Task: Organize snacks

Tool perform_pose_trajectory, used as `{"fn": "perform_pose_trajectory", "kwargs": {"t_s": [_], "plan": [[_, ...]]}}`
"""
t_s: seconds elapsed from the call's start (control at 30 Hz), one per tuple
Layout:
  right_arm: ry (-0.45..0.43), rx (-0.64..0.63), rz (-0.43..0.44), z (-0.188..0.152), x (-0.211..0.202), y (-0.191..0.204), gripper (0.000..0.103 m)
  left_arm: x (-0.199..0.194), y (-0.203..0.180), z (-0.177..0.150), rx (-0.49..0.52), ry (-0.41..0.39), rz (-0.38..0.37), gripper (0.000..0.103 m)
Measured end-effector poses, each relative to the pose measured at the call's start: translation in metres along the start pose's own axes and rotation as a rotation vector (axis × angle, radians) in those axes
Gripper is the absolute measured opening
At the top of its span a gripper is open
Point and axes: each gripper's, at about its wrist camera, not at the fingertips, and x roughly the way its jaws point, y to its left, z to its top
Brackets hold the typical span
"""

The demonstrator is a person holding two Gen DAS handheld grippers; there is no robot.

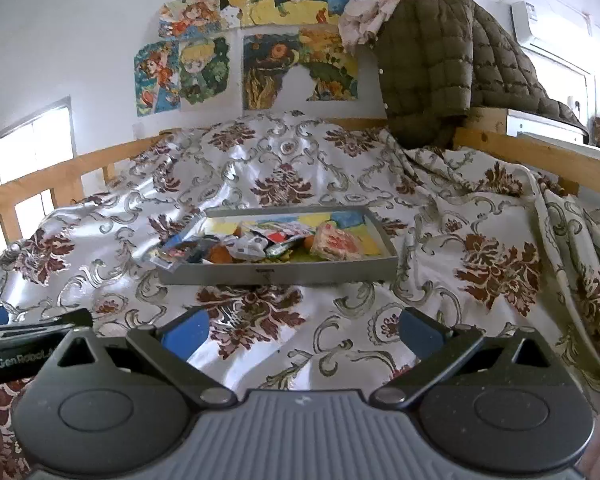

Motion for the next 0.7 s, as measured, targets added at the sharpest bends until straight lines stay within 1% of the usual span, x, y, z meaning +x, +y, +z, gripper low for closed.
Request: {"fn": "perform_pose_trajectory", "kwargs": {"t_s": [0.13, 0.7], "plan": [[0.028, 0.003, -0.015, -0.0010, 0.0052, -0.0015, 0.103, 0.0025, 0.0020, -0.0008, -0.009, 0.017, 0.004, 0.102], [0.041, -0.004, -0.023, -0.0029, 0.0071, -0.0015, 0.103, 0.0035, -0.0011, -0.0023, 0.008, 0.026, 0.007, 0.102]]}}
